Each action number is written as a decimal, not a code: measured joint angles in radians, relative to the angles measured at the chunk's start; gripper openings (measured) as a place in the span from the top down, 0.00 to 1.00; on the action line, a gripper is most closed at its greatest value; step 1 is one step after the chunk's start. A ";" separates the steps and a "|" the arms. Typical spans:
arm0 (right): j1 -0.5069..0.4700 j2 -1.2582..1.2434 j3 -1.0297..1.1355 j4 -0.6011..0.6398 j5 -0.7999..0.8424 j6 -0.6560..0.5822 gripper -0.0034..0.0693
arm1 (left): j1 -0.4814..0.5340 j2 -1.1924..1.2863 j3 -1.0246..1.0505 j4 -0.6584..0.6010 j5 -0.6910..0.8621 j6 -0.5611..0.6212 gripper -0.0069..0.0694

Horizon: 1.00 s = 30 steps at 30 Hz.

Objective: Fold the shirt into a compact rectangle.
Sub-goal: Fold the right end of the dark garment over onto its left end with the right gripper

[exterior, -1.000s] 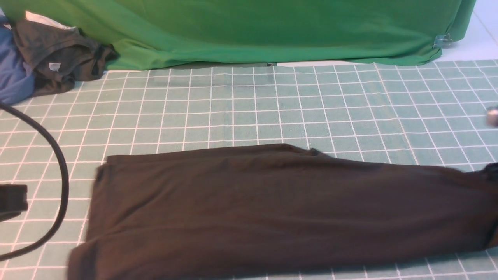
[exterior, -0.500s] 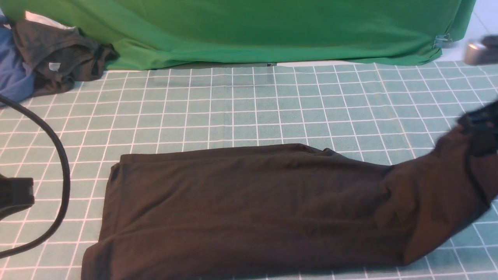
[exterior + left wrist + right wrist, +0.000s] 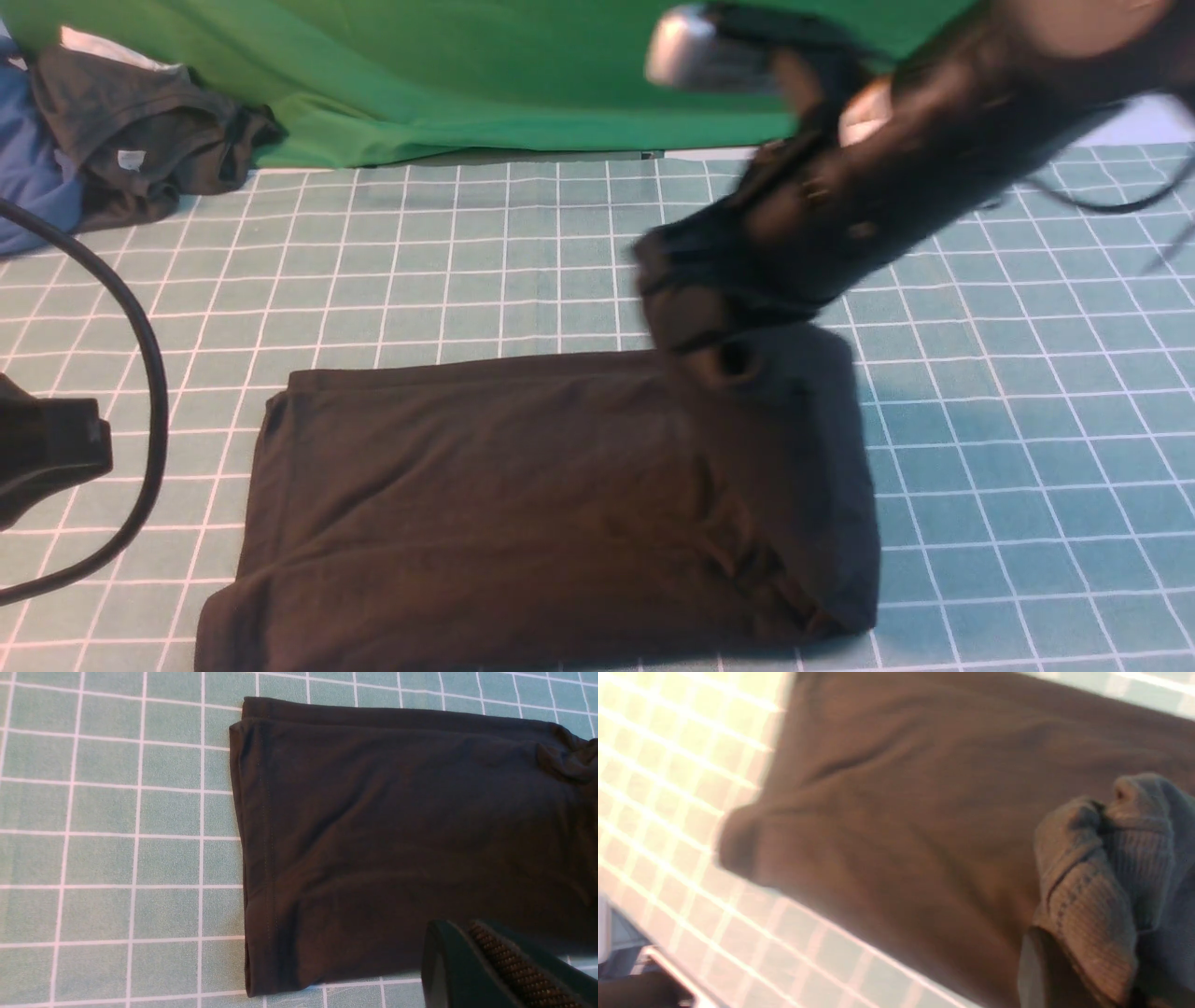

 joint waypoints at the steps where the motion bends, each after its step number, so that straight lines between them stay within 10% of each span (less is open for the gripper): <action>1: 0.019 0.021 -0.008 0.012 -0.020 0.001 0.92 | 0.000 0.000 0.000 0.000 0.000 0.000 0.90; 22: 0.307 0.459 -0.253 0.102 -0.357 0.019 0.86 | 0.000 0.000 0.000 0.000 -0.001 0.008 0.90; 30: 0.331 0.512 -0.304 0.125 -0.377 -0.005 0.39 | 0.000 0.000 0.000 0.000 -0.001 0.023 0.90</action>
